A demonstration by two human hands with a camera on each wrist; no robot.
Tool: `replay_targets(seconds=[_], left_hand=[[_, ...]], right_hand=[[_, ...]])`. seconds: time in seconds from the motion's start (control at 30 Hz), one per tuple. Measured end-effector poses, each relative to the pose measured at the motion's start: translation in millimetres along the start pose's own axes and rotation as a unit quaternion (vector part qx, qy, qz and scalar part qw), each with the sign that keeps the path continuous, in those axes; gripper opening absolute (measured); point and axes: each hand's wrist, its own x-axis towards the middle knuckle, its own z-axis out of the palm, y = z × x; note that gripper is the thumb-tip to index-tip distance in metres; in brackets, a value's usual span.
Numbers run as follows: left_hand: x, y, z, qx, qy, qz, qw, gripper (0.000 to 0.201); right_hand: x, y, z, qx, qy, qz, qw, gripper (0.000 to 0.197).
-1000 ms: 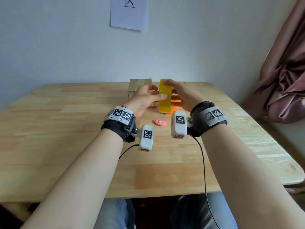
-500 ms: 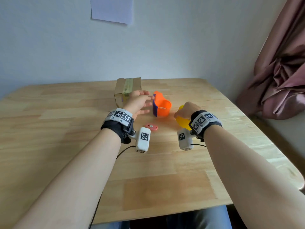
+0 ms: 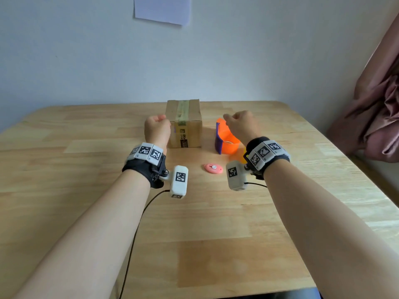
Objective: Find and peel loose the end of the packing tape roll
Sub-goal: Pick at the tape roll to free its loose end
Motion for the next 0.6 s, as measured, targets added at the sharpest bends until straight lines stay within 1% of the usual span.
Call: replay_targets(seconds=[0.03, 0.1, 0.13, 0.2, 0.23, 0.27, 0.33, 0.37, 0.5, 0.6], left_hand=[[5, -1, -4, 0.005, -0.001, -0.010, 1.000, 0.034], [11, -3, -8, 0.010, -0.018, -0.033, 0.999, 0.026], [13, -3, -9, 0.011, -0.032, -0.046, 0.998, 0.025], [17, -7, -11, 0.009, -0.073, -0.073, 0.995, 0.044], [16, -8, -11, 0.006, -0.091, -0.090, 0.992, 0.050], [17, -10, -12, 0.004, -0.101, -0.095, 0.990, 0.048], [14, -10, -15, -0.007, -0.107, -0.097, 0.990, 0.034], [10, -8, -17, -0.009, -0.106, -0.097, 0.990, 0.035], [-7, -3, -31, -0.004, -0.111, -0.108, 0.988, 0.039], [-22, -3, -41, 0.004, -0.110, -0.125, 0.986, 0.041]], right_hand=[[1, -9, 7, 0.019, -0.010, -0.005, 1.000, 0.045], [2, -24, 21, 0.031, -0.043, -0.013, 0.998, 0.047], [0, -30, 28, 0.035, -0.071, -0.006, 0.997, 0.046], [-5, -39, 39, 0.046, -0.133, 0.028, 0.990, 0.041], [-7, -41, 43, 0.052, -0.151, 0.047, 0.986, 0.042], [-9, -42, 45, 0.056, -0.160, 0.060, 0.984, 0.045], [-12, -44, 49, 0.046, -0.154, 0.064, 0.985, 0.057], [-13, -44, 50, 0.039, -0.147, 0.060, 0.987, 0.061], [-29, -47, 41, 0.017, -0.138, 0.047, 0.989, 0.055], [-49, -49, 30, 0.010, -0.149, 0.049, 0.988, 0.052]])
